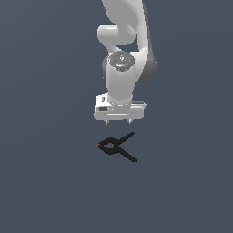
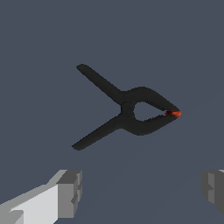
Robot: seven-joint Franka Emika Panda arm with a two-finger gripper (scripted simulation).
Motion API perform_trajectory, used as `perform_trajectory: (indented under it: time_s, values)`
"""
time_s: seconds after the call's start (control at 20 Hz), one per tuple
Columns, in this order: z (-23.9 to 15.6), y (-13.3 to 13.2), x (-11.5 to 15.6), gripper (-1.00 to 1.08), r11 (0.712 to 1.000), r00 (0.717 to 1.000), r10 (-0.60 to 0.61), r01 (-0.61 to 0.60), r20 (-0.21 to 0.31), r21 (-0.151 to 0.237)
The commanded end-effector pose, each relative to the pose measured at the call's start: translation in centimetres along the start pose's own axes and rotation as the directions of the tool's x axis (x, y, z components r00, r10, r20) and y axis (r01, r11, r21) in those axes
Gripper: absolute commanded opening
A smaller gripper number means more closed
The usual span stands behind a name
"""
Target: Pick up the object and move it to a goal position.
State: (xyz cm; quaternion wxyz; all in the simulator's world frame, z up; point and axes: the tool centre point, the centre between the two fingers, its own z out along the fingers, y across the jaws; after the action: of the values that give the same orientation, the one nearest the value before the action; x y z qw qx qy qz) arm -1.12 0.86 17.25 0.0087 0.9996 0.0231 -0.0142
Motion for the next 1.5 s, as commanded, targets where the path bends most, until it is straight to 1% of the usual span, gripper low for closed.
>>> perform_trajectory:
  time_s: [0.0, 0.4, 0.75, 0.95, 1.15, 1.3, 1.45]
  values:
    - [0.0, 0.0, 0.0, 0.28, 1.0, 1.0, 0.0, 0.0, 0.0, 0.0]
    - [0.1, 0.4, -0.4, 0.28, 1.0, 1.0, 0.003, -0.002, 0.012, -0.013]
    - [0.4, 0.1, 0.3, 0.28, 0.999, 0.999, -0.033, 0.034, 0.018, -0.02]
    - [0.8, -0.3, 1.2, 0.28, 0.996, 0.996, -0.085, 0.086, 0.029, -0.031]
    - [1.6, -0.9, 2.6, 0.28, 0.986, 0.986, -0.158, 0.16, 0.046, -0.045]
    - [2.3, -1.4, 3.8, 0.28, 0.972, 0.972, -0.225, 0.229, 0.063, -0.057]
    - [3.2, -2.1, 5.2, 0.28, 0.949, 0.95, -0.301, 0.308, 0.085, -0.07]
